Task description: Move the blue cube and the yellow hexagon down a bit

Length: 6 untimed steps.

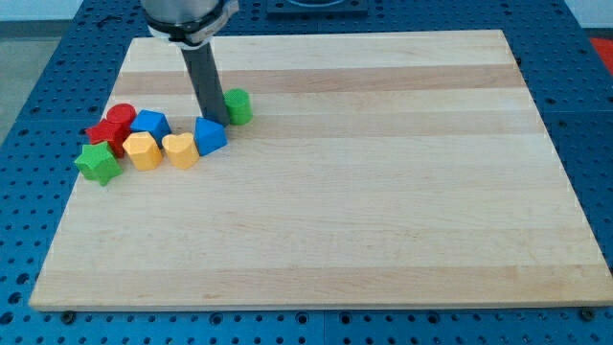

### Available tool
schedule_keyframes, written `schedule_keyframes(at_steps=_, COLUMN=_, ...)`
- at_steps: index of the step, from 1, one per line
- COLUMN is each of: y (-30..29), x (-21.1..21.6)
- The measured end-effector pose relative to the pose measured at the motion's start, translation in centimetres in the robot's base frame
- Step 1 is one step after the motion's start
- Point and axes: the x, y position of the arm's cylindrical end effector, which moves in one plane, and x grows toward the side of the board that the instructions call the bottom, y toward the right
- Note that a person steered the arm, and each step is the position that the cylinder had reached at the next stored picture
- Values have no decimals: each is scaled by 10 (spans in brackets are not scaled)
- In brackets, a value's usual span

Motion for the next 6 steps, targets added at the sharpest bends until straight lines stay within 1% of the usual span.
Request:
schedule_keyframes(at_steps=1, y=-10, x=-14)
schedule_keyframes(at_steps=2, y=-37, x=-32)
schedule_keyframes(at_steps=4, y=-96, x=-20)
schedule_keyframes(at_steps=5, y=-106, x=-17)
schedule_keyframes(at_steps=6, y=-106, x=-2)
